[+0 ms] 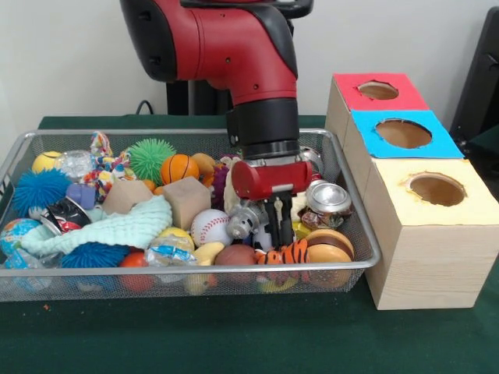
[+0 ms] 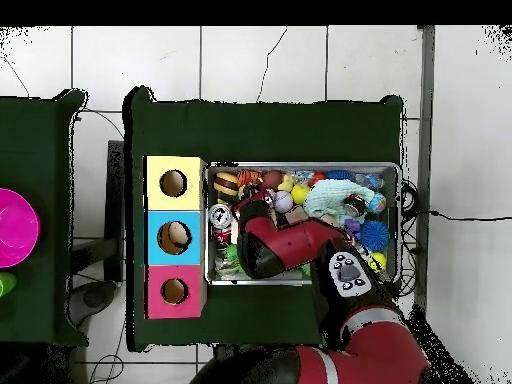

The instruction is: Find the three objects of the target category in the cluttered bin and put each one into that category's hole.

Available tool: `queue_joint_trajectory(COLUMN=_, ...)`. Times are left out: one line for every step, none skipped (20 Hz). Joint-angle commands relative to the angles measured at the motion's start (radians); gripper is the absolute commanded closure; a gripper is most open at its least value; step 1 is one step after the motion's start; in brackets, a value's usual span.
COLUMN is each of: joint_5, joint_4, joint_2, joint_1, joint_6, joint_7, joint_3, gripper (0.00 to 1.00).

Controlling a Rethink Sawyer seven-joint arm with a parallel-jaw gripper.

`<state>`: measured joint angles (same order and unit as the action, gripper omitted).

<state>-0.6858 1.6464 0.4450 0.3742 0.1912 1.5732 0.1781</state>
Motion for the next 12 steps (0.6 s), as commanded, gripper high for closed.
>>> queue_joint_trajectory(joint_5=0.115, joint_4=0.162, joint_2=0.210, joint_1=0.066, joint_6=-0.464, joint_7=-0.016, joint_3=0.115, gripper=1.00)
queue_joint_trajectory(joint_5=0.141, joint_4=0.184, joint_2=0.244, joint_1=0.068, joint_6=-0.524, joint_7=-0.030, joint_3=0.123, gripper=1.00)
queue_joint_trajectory(joint_5=0.159, joint_4=0.203, joint_2=0.271, joint_1=0.070, joint_6=-0.560, joint_7=-0.035, joint_3=0.129, gripper=1.00)
queue_joint_trajectory(joint_5=0.176, joint_4=0.213, joint_2=0.291, joint_1=0.071, joint_6=-0.600, joint_7=-0.044, joint_3=0.136, gripper=1.00)
queue_joint_trajectory(joint_5=0.187, joint_4=0.226, joint_2=0.309, joint_1=0.075, joint_6=-0.622, joint_7=-0.047, joint_3=0.144, gripper=1.00)
queue_joint_trajectory(joint_5=0.197, joint_4=0.230, joint_2=0.324, joint_1=0.075, joint_6=-0.642, joint_7=-0.047, joint_3=0.152, gripper=1.00)
queue_joint_trajectory(joint_5=0.200, joint_4=0.238, joint_2=0.331, joint_1=0.078, joint_6=-0.644, joint_7=-0.042, joint_3=0.160, gripper=1.00)
queue_joint_trajectory(joint_5=0.201, joint_4=0.243, joint_2=0.334, joint_1=0.084, joint_6=-0.634, joint_7=-0.034, joint_3=0.173, gripper=1.00)
queue_joint_trajectory(joint_5=0.197, joint_4=0.247, joint_2=0.334, joint_1=0.088, joint_6=-0.616, joint_7=-0.023, joint_3=0.180, gripper=1.00)
queue_joint_trajectory(joint_5=0.193, joint_4=0.251, joint_2=0.333, joint_1=0.091, joint_6=-0.598, joint_7=-0.012, joint_3=0.187, gripper=1.00)
queue_joint_trajectory(joint_5=0.189, joint_4=0.255, joint_2=0.332, joint_1=0.094, joint_6=-0.579, joint_7=-0.001, joint_3=0.194, gripper=1.00)
queue_joint_trajectory(joint_5=0.182, joint_4=0.263, joint_2=0.329, joint_1=0.110, joint_6=-0.552, joint_7=-0.005, joint_3=0.222, gripper=1.00)
